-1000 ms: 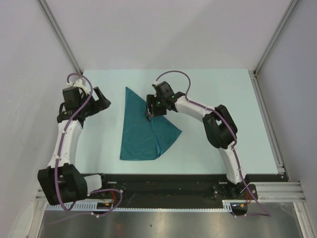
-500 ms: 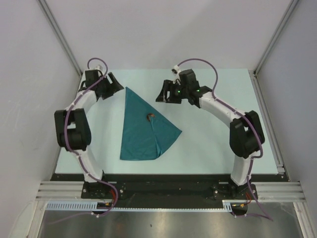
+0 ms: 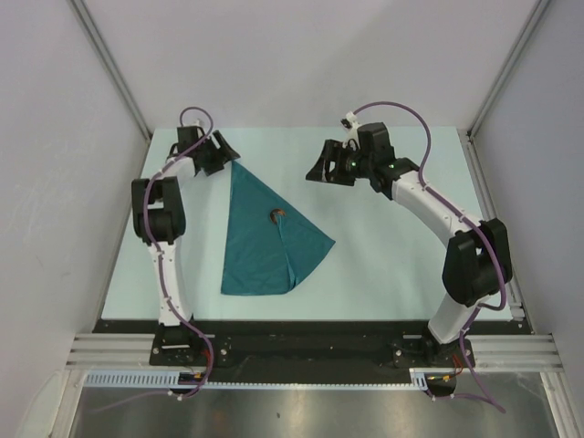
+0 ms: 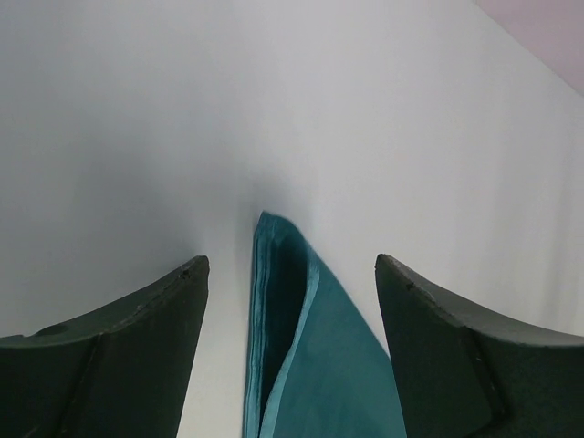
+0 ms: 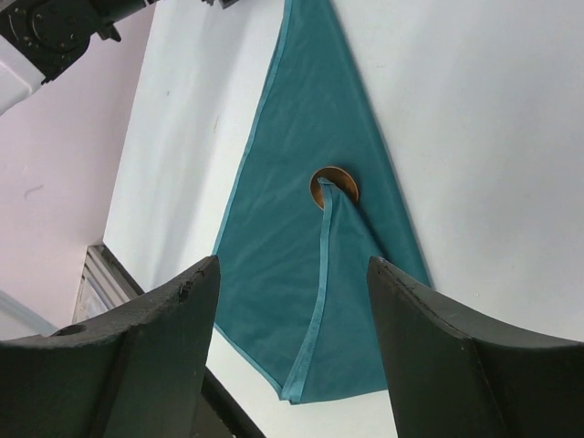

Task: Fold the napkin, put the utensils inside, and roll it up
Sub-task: Fold the napkin

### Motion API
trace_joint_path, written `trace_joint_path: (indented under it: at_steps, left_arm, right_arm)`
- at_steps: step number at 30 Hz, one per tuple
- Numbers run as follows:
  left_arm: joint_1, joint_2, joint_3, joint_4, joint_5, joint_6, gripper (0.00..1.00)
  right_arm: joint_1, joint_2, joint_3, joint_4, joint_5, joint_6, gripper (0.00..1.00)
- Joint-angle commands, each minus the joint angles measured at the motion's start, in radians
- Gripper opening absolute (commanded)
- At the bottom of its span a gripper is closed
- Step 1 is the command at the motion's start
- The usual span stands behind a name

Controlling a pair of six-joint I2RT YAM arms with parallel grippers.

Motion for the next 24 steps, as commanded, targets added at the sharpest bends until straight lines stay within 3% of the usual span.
trace_joint_path:
  at_steps: [1,5,24]
  left_arm:
    - [-0.005,0.047,0.096,0.018,0.033,-0.026,0.78]
    - [-0.010,0.090,0.136,0.018,0.058,-0.043,0.76]
    - [0.007,0.202,0.239,-0.077,0.107,-0.149,0.41]
  right_arm:
    - [-0.004,-0.025,0.007,0.005,-0.018,-0.007,0.71]
    - [-0.004,0.002,0.020,0.016,-0.033,0.005,0.71]
    - [-0.004,0.031,0.030,0.016,-0.032,0.013,0.71]
